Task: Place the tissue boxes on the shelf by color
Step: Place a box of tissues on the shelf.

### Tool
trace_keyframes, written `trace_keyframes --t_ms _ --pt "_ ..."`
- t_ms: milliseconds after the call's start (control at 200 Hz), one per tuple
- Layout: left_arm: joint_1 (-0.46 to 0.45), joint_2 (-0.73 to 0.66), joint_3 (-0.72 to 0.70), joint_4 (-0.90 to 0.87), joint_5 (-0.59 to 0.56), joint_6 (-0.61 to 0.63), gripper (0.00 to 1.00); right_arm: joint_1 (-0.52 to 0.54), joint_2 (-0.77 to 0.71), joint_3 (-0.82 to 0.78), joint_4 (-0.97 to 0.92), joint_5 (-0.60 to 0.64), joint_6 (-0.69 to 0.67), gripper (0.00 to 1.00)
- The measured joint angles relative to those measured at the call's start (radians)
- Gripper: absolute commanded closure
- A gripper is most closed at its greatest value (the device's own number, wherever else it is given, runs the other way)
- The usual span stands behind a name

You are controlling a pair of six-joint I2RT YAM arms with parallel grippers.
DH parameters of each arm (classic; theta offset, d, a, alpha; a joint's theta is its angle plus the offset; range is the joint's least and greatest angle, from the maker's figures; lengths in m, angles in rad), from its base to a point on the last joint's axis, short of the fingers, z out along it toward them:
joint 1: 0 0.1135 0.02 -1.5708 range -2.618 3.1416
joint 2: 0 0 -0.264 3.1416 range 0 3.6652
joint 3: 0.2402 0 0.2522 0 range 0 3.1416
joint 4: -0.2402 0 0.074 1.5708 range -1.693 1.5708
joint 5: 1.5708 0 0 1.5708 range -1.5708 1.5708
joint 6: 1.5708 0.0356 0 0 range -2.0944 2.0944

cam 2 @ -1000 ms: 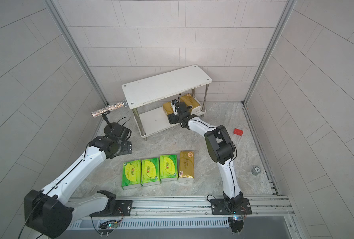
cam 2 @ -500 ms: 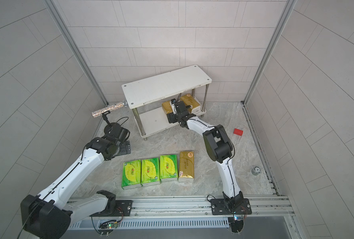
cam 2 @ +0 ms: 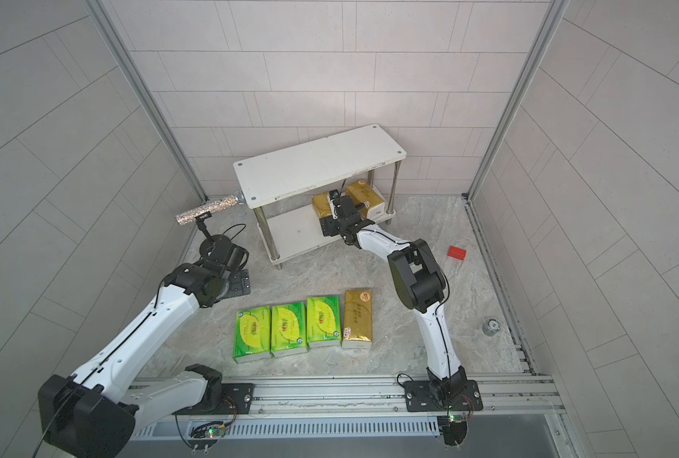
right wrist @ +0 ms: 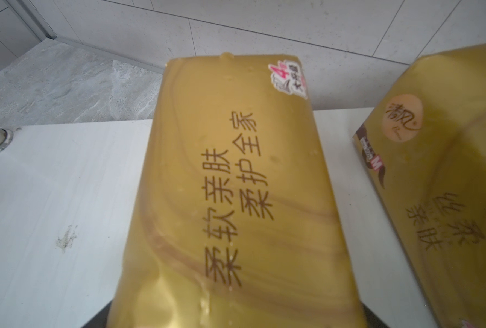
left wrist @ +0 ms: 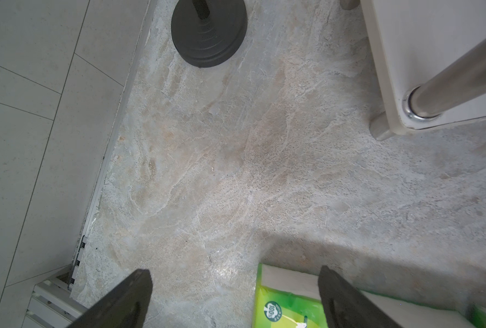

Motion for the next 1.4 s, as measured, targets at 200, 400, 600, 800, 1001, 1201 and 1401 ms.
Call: trace_keyframes --t_ms 200,400,600,800,1001,1201,1401 --pt "0.000 0.000 0.000 0.000 0.000 0.000 0.00 0.000 0.000 -0.008 0.013 0.008 0.008 0.08" --pt "0.000 0.000 0.000 0.000 0.000 0.000 0.00 0.000 0.000 -0.023 0.036 -0.001 -0.002 0.11" --pt "0.000 0.000 0.000 0.001 0.000 0.000 0.00 0.000 0.000 -0.025 0.044 -0.014 -0.010 0.10" --pt "0.000 0.000 0.000 0.001 -0.001 0.000 0.00 -0.002 0.000 -0.028 0.052 -0.029 -0.019 0.11" --pt "0.000 0.000 0.000 0.001 -0.001 0.000 0.00 -0.001 0.000 -0.028 0.052 -0.037 -0.020 0.08" --pt "0.000 0.000 0.000 0.002 -0.001 0.000 0.00 -0.001 0.000 -0.029 0.050 -0.037 -0.019 0.04" --pt "0.000 0.000 0.000 0.002 -0.001 0.000 0.00 -0.001 0.000 -0.028 0.050 -0.034 -0.019 0.00"
